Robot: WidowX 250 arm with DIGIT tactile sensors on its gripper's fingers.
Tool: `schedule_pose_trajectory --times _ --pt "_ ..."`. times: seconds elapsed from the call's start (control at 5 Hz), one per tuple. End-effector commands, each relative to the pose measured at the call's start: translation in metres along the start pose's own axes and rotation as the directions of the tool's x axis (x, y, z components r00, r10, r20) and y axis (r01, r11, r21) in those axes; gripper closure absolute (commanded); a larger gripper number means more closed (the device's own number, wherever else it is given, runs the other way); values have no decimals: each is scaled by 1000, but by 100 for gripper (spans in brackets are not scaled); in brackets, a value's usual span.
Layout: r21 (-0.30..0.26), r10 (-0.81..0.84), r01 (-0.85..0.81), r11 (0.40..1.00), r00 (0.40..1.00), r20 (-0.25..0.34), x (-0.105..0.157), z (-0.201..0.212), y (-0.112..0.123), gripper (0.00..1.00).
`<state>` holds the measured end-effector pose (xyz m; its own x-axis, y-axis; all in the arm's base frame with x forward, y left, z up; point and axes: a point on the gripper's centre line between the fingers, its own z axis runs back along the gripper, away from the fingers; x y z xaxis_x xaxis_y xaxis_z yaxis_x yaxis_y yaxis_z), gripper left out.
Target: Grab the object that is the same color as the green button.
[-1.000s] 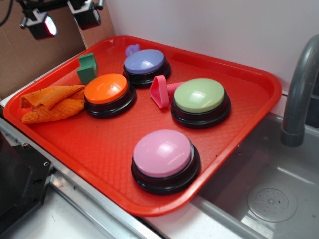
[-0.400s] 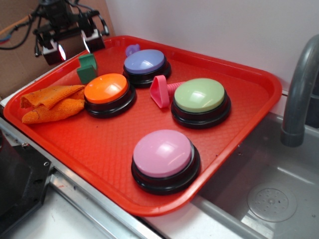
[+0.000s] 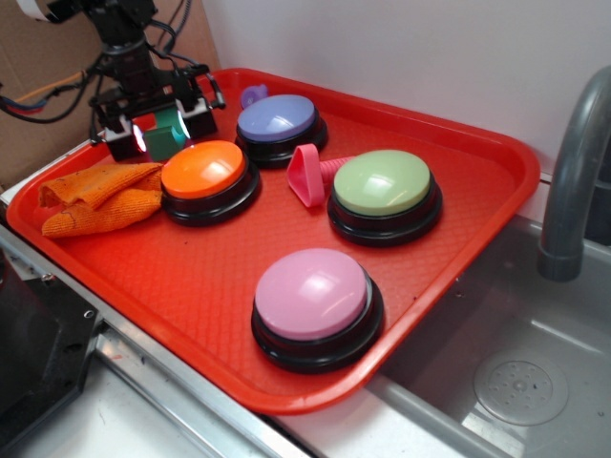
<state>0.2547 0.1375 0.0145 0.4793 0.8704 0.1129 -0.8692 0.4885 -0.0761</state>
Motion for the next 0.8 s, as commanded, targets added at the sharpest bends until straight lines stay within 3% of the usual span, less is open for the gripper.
schedule_pose_trajectory --times 0.0,0.2,0.4,0.6 --pt "-19 -43 43 999 999 -3 -4 -8 0 2" --pt "-16 -57 57 998 998 -1 -8 -8 1 100" --pt "-27 -80 80 996 997 -8 -10 -2 1 100" --pt "31 -133 132 991 991 5 -10 10 2 100"
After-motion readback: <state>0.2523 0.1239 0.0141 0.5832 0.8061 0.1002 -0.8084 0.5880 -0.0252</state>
